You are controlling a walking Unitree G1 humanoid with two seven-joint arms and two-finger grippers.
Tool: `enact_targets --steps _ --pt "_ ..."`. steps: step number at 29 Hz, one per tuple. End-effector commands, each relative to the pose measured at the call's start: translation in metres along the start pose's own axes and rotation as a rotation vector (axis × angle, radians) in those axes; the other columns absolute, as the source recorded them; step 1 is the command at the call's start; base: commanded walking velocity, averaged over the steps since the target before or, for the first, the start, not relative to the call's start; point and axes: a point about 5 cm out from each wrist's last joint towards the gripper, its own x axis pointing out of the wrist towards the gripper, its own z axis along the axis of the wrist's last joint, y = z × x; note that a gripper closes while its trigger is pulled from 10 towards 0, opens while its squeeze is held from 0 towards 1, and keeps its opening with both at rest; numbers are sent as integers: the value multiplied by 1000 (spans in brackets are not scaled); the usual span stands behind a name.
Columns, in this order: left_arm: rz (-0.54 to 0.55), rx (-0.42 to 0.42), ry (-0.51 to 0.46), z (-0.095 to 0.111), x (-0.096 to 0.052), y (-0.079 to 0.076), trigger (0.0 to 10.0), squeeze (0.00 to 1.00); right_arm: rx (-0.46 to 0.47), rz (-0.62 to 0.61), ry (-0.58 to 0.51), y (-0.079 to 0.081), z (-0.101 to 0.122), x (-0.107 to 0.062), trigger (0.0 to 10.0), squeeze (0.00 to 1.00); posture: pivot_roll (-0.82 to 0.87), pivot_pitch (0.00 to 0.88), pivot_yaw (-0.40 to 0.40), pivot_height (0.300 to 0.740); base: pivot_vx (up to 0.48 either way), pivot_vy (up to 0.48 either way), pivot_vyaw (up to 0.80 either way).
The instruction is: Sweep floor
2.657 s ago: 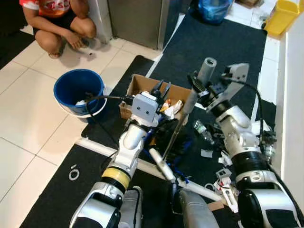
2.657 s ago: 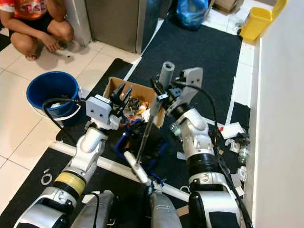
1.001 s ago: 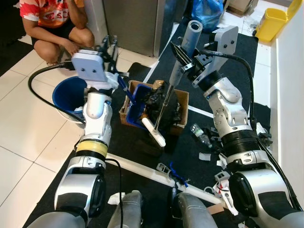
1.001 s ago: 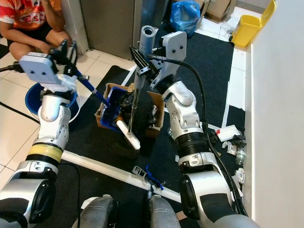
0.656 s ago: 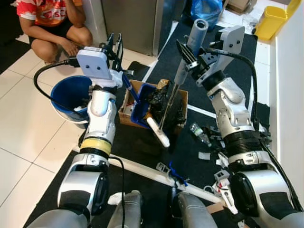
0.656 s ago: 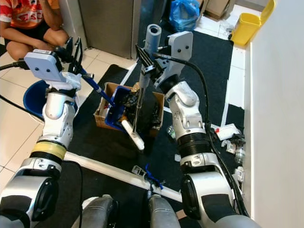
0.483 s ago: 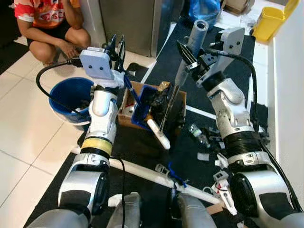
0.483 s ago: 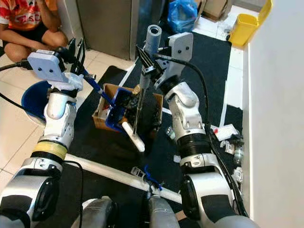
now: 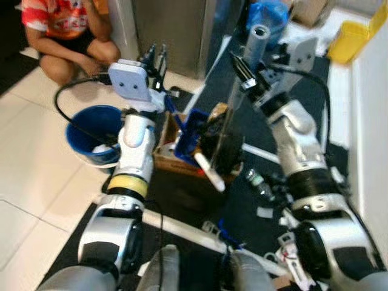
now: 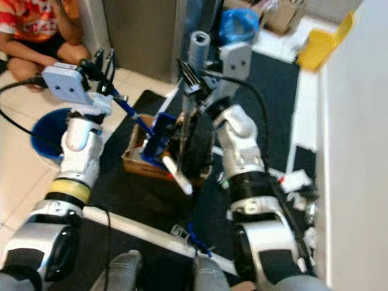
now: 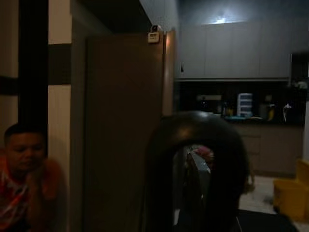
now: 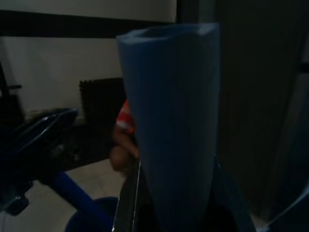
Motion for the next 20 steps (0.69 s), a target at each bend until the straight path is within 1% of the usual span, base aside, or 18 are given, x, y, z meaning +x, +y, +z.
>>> enact_targets --steps 1,10,11,19,20 --pt "-14 -22 -96 16 12 -7 10000 0 5 -19 -18 -5 3 -3 10000 0 148 79 -84 740 390 281 0" --pt "-27 -33 -91 15 12 -11 10000 0 4 -19 -28 -5 5 -3 10000 0 149 75 -82 740 383 272 0" --pt "-36 -36 -86 14 12 -13 10000 0 5 -21 -31 -5 5 -2 10000 0 150 75 -79 740 0 0 0" --pt "-47 -36 -70 12 11 -16 10000 0 6 -27 -36 -6 6 -2 10000 0 148 78 -77 740 0 0 0" --pt "-52 -40 -64 11 11 -16 10000 0 6 -27 -36 -6 6 -2 10000 0 148 78 -77 740 0 -315 0"
